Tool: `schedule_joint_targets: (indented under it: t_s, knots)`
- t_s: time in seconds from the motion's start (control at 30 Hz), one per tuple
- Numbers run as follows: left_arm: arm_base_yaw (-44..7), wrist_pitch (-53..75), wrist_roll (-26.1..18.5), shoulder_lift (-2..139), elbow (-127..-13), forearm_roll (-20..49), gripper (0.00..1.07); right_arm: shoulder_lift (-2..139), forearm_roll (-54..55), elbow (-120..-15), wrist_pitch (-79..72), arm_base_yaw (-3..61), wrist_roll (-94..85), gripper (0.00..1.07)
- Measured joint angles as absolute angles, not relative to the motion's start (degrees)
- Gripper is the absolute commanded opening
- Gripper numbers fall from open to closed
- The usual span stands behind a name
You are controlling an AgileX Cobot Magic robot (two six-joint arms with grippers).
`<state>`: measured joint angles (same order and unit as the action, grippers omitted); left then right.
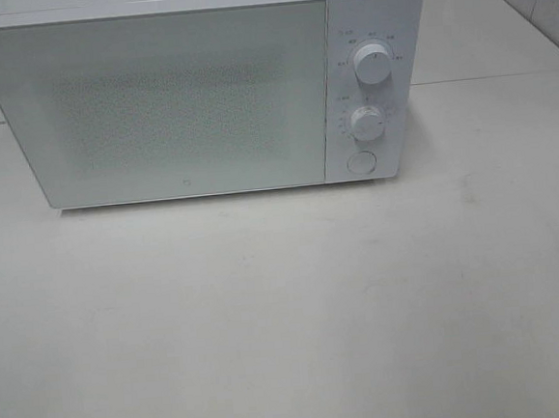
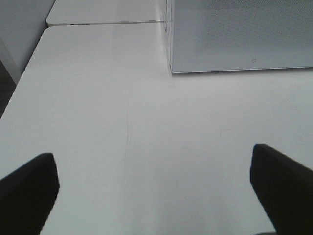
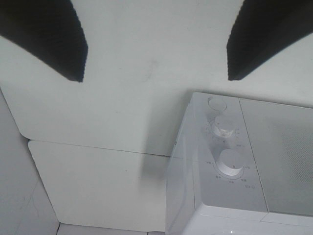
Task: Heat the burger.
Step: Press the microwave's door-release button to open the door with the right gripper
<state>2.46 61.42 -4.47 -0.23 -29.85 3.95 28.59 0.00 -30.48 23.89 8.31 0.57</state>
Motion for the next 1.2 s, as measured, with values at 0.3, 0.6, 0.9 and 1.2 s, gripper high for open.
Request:
schedule_joint_targets:
  t_s: [0.3,0.6,0.9,1.2]
  knots:
    - [2.46,61.42,-4.47,-0.23,-29.85,3.95,1.00,41.37,0.00,-30.48,9.51,8.31,1.83,0.76]
    - [2.46,61.42,-4.47,-0.23,-29.85,3.95,1.00,52.37,0.00,-30.48,-1.43,8.31,2.69,0.75]
    - [2.46,61.42,-4.47,-0.23,-29.85,3.95,1.00,62.34,0.00,-28.93,-15.13,8.31,3.84,0.75]
    - [2.46,61.42,-4.47,-0.23,-29.85,3.95,1.00,69.96,4.98,-18.91,-38.33,8.31,1.03,0.75]
